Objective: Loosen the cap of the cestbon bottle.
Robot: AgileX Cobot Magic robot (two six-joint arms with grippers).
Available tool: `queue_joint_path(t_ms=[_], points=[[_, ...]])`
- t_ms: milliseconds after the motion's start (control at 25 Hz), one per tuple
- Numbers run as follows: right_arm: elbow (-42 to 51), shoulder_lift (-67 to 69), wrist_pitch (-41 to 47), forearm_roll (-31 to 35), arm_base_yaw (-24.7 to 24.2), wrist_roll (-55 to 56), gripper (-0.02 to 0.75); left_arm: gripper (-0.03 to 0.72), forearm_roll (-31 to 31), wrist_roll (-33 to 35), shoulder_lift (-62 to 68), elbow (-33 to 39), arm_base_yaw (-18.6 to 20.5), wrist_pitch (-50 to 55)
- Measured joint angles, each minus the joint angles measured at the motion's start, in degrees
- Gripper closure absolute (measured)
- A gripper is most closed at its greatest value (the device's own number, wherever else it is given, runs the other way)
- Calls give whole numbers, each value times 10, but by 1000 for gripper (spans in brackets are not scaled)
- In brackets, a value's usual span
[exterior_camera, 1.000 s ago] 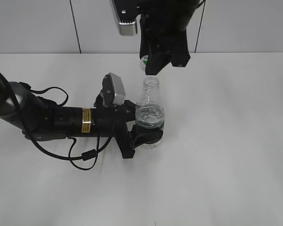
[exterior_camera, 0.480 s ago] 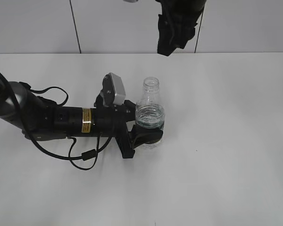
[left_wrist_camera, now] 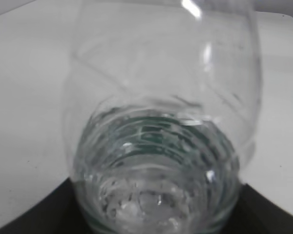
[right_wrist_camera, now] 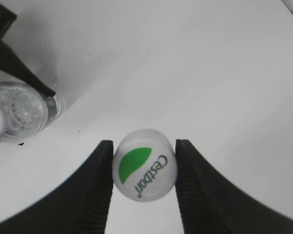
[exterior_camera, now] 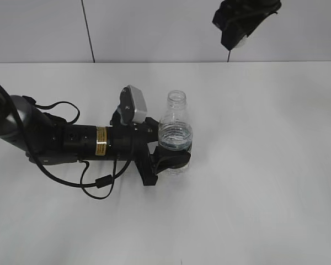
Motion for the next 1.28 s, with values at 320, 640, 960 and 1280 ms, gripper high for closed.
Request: queue_joint_path(t_ms=[320,640,960,1280], points=[[49,0,0,24,-99,84,442,276,0,0,0,0,0,0],[188,0,-9,84,-154,100,442,276,-2,0,0,0,0,-1],[367,-1,-195,117,-160,125,442,276,-16,0,0,2,-1,-7],[485,-2,-399,128,-160,128,442,276,-19,0,1,3,-1,-10]])
